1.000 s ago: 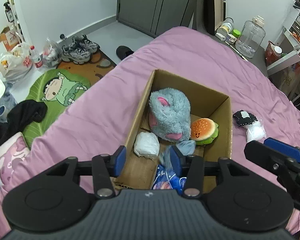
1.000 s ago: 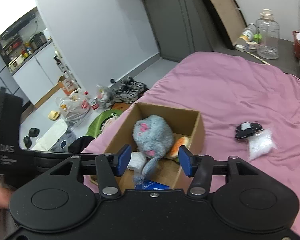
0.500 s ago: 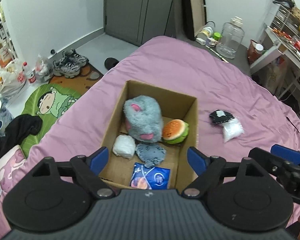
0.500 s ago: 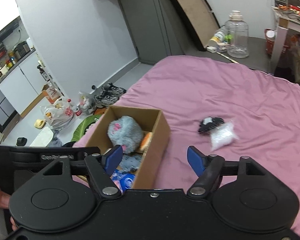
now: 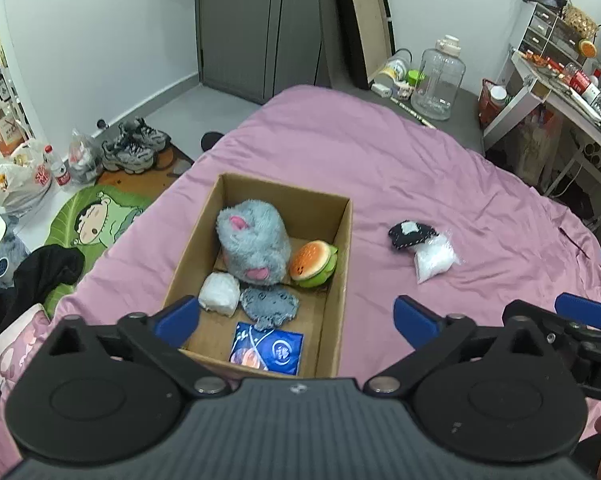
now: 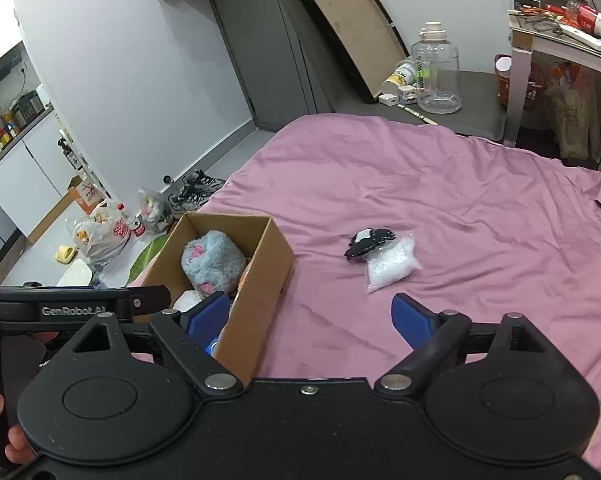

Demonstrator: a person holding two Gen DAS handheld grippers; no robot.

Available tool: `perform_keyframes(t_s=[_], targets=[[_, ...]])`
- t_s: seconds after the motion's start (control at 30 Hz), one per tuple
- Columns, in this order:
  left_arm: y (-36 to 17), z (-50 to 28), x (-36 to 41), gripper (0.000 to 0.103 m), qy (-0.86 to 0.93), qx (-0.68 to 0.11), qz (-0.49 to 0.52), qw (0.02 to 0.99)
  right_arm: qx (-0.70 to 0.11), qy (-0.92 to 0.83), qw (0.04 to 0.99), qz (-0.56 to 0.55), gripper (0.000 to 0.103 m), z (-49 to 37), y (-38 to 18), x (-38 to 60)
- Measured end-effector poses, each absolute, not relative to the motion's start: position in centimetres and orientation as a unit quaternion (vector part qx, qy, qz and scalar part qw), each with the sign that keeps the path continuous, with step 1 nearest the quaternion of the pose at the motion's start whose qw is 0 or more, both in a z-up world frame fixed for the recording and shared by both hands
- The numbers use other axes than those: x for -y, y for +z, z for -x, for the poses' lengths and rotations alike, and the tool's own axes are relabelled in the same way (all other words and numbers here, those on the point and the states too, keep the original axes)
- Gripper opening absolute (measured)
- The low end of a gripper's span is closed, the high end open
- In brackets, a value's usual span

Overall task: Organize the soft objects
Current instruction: 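Raise both grippers and move toward the black plush and clear bag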

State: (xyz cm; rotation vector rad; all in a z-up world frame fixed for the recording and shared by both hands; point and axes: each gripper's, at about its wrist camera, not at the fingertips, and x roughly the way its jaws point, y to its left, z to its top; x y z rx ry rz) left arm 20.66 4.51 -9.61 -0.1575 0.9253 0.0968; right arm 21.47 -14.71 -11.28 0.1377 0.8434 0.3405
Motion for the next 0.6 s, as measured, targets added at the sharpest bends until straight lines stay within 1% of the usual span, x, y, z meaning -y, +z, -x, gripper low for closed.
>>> perform_keyframes(t_s=[0.4,0.6], targets=[[-9.0,-21.2,-1.3,0.103,0.026,-0.426,0.071,0.902,-0.395,0.146,0.901,-0.103,0.090,-22.1,-11.6,18.8],[-9.3,-22.1,0.3,0.103,0.041,-0.431,0.069,0.899,-0.397,0.139,0.900,-0.118,0.090,-22.8,-12.2,20.2]])
